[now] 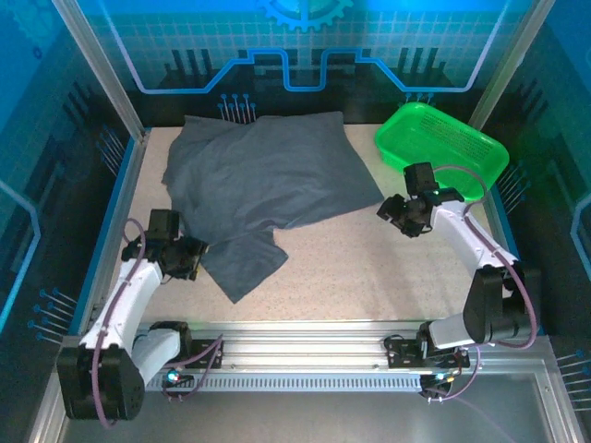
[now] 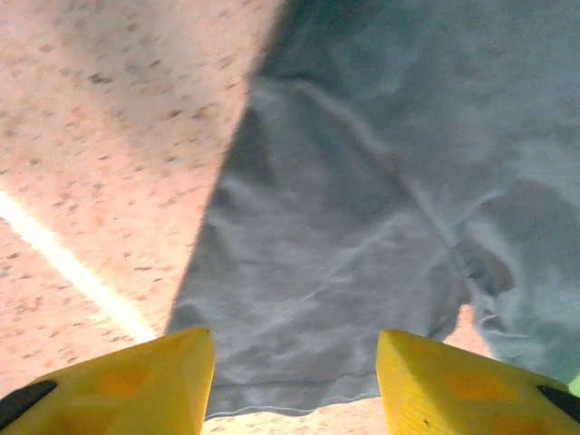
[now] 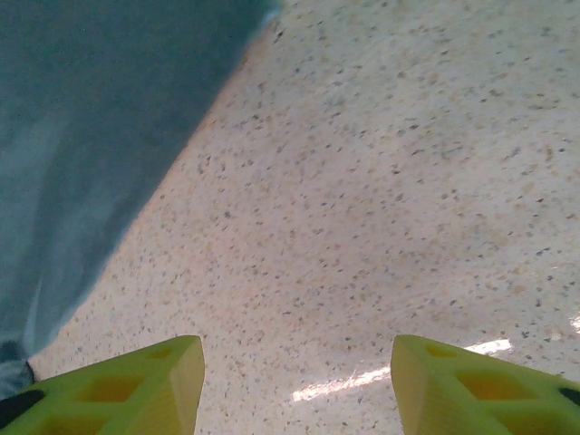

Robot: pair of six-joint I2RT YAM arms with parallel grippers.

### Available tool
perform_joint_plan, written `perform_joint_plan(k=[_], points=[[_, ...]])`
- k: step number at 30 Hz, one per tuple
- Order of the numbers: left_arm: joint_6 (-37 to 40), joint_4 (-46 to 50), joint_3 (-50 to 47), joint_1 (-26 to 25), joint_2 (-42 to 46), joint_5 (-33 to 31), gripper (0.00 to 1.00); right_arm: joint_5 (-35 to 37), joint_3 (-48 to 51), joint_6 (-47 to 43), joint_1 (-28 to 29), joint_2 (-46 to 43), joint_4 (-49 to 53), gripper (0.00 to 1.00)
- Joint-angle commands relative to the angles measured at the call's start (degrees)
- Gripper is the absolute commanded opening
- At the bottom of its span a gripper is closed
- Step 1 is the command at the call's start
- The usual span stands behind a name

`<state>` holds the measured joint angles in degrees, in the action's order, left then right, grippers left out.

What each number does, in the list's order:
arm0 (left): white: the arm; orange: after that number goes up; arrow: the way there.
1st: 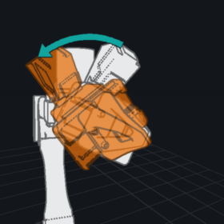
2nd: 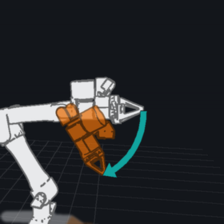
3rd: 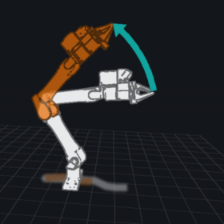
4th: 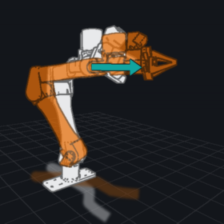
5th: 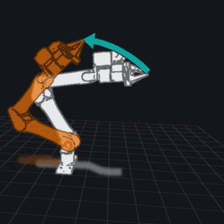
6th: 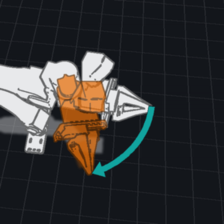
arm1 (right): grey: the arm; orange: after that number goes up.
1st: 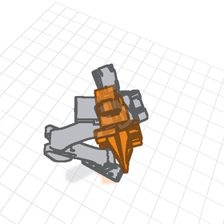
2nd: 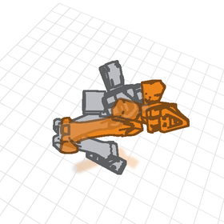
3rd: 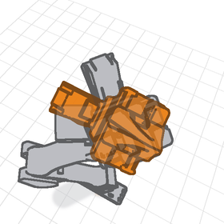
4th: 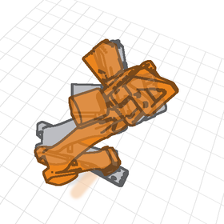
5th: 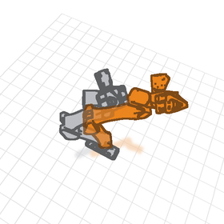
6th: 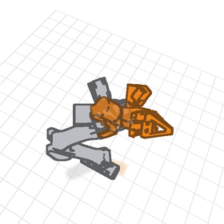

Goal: Fold and stack the t-shirts

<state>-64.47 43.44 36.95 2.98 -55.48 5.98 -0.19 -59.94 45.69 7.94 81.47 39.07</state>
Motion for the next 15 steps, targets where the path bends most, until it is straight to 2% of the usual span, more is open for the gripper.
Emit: perform_joint_plan(k=[1,3,11,15], points=[[-1.63,3.75,-3.79,-1.38,1.61,2.95,0.49,-0.11,1.15,-2.77,1.93,-0.44,0.93,0.56],[-4.46,3.11,-4.50,-3.80,0.65,4.10,0.48,-0.23,0.39,-3.50,2.83,0.25,1.06,0.56],[-15.99,-2.75,-3.03,-20.11,-10.72,2.54,0.52,-1.04,-2.40,-5.31,3.32,4.18,0.39,0.55],[-15.87,-0.68,-0.11,-23.39,-18.36,0.43,0.51,-1.05,-3.68,-5.43,3.33,4.79,0.40,0.55]])
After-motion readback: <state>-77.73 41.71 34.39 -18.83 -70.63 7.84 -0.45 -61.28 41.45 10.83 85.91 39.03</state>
